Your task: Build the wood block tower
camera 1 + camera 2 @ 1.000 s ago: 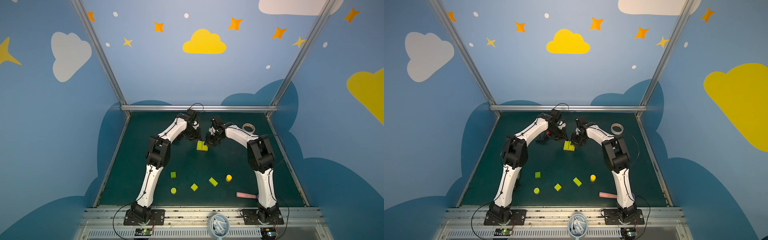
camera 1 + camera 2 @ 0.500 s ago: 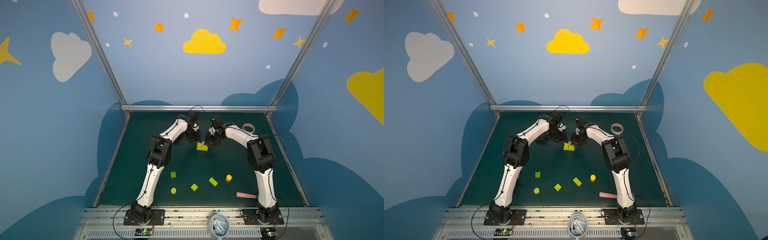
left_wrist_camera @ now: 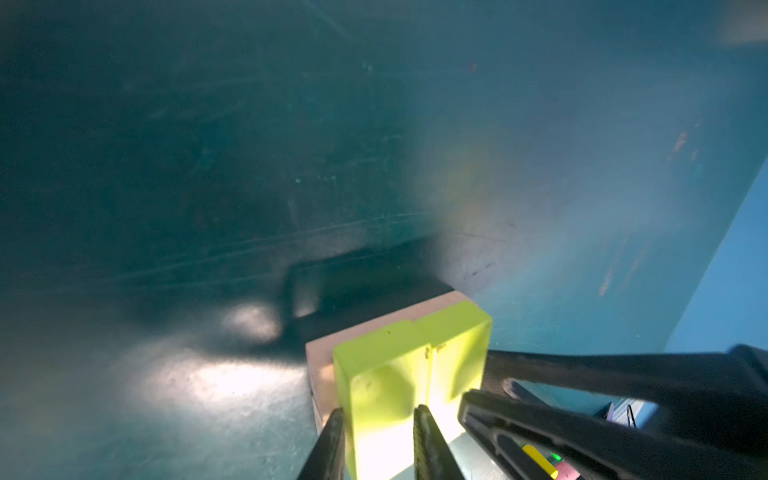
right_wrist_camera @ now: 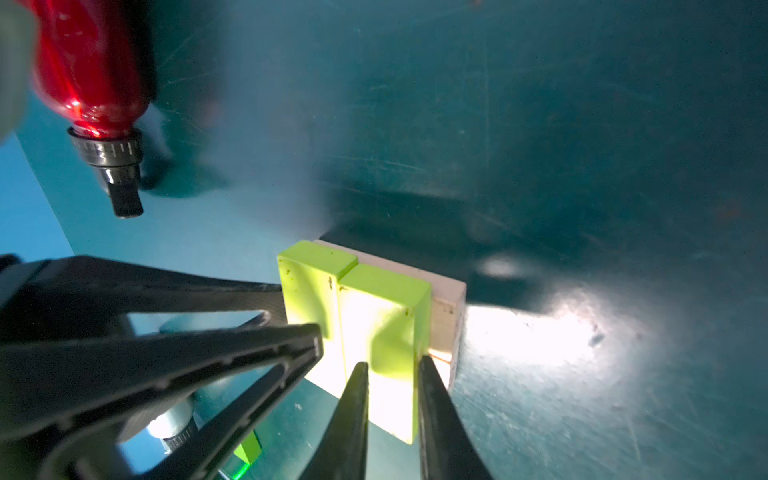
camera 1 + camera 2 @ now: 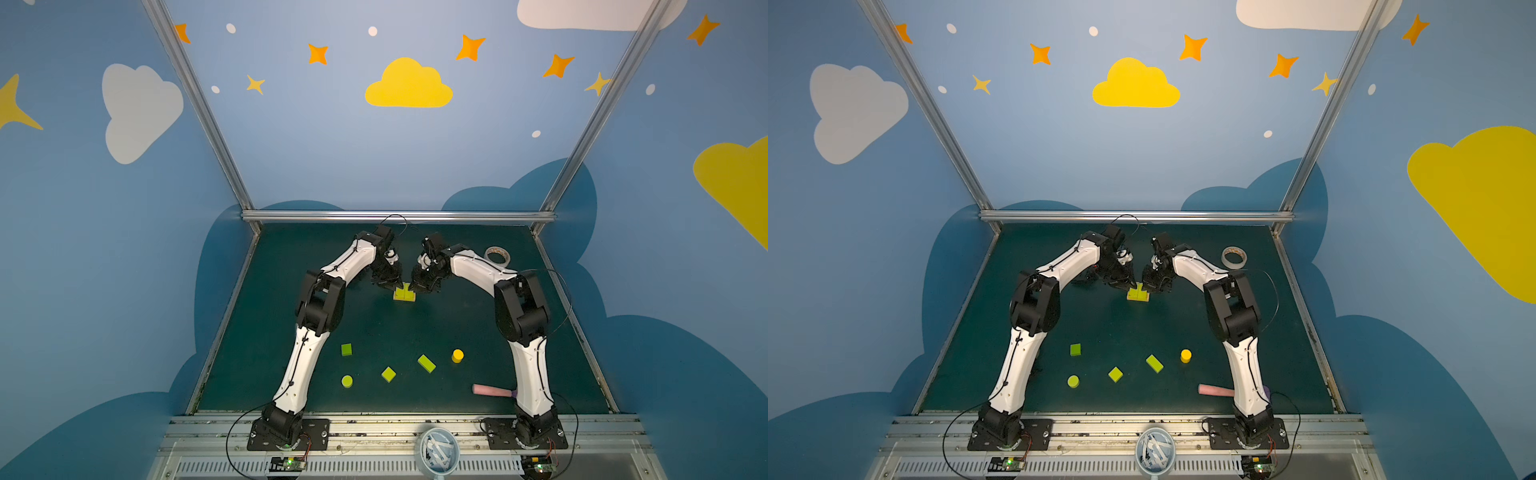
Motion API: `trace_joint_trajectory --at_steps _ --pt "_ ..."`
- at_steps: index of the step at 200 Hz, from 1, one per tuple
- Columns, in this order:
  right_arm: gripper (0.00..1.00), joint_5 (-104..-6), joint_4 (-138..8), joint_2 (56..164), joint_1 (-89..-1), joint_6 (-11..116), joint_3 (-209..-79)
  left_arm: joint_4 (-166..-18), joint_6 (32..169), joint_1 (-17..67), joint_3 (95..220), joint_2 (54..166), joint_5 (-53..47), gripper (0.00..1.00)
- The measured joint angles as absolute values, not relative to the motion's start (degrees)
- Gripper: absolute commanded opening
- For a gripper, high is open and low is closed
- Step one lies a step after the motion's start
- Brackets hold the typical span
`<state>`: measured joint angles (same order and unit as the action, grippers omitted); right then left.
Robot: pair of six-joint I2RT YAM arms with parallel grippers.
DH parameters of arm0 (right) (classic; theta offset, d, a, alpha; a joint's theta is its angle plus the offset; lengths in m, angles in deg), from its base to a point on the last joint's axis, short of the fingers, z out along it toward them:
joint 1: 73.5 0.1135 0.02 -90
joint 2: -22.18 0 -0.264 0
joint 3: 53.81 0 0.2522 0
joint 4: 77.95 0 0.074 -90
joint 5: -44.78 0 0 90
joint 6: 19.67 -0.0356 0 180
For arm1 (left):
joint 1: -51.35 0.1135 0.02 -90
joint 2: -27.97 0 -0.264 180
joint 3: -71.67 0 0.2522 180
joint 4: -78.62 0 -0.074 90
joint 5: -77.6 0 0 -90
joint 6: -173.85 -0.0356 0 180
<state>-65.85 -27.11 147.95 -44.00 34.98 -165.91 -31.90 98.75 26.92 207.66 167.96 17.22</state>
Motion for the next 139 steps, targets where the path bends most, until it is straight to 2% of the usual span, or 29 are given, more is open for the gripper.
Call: trace_joint_trajectory --at_steps 50,139 --pt "0.2 -65.8 -27.1 148.0 -44.0 35.0 -165.9 -31.9 98.9 26.9 207.9 168.4 18.0 0.3" --pt "0.3 -65.8 -27.1 148.0 -44.0 34.8 -165.9 -31.7 98.9 26.9 208.3 168.4 16.9 0.35"
